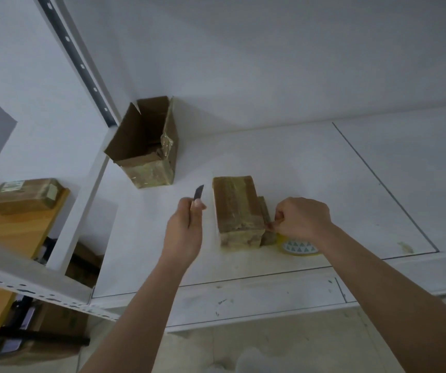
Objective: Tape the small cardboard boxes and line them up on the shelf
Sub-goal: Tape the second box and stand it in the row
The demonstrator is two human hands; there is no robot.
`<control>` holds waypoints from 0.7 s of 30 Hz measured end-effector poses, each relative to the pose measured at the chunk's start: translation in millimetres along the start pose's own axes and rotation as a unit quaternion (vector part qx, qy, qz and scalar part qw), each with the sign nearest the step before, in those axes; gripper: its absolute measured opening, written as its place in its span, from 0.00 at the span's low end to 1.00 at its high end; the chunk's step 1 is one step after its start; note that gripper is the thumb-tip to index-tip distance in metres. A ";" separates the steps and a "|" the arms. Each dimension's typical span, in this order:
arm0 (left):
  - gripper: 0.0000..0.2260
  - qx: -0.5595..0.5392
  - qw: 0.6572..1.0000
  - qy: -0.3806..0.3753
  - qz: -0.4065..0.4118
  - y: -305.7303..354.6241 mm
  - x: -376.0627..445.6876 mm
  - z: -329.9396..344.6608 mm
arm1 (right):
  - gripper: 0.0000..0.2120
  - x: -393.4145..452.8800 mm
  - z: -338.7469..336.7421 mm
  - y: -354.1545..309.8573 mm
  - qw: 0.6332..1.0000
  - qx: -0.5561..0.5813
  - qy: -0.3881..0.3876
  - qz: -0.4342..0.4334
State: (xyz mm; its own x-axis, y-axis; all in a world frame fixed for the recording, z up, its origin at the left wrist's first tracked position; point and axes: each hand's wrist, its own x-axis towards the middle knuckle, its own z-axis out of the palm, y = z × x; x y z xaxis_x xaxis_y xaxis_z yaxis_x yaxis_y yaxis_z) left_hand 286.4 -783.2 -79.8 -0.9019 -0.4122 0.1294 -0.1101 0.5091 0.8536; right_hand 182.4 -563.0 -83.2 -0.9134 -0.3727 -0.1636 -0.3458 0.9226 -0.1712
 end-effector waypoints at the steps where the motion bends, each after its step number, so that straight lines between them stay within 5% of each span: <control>1: 0.16 -0.011 0.998 -0.044 0.041 16.5 8.5 -0.8 | 0.20 -0.1 -0.4 -0.1 1.000 -0.001 -0.002 -0.001; 3: 0.19 -0.014 0.983 -0.163 0.085 46.2 21.6 9.2 | 0.20 0.5 -1.6 0.6 1.000 -0.001 -0.005 0.000; 7: 0.20 0.063 0.938 -0.337 0.047 66.2 31.3 36.4 | 0.21 0.4 -1.8 6.0 1.000 0.010 -0.012 0.009; 14: 0.20 0.216 0.924 -0.305 0.083 51.0 33.7 40.5 | 0.07 -6.5 -15.2 36.9 0.981 0.165 -0.094 -0.026; 21: 0.21 0.318 0.875 -0.346 0.115 63.9 30.8 42.2 | 0.09 -4.8 -15.5 39.7 0.992 0.102 -0.070 0.005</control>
State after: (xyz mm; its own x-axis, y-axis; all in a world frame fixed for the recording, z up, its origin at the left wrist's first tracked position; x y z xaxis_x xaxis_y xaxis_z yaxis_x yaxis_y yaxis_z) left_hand 233.9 -731.5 -42.5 -0.9434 0.2019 -0.2632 0.0968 0.9265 0.3637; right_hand 169.7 -523.0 -74.2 -0.8725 -0.3876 -0.2976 -0.2739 0.8923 -0.3589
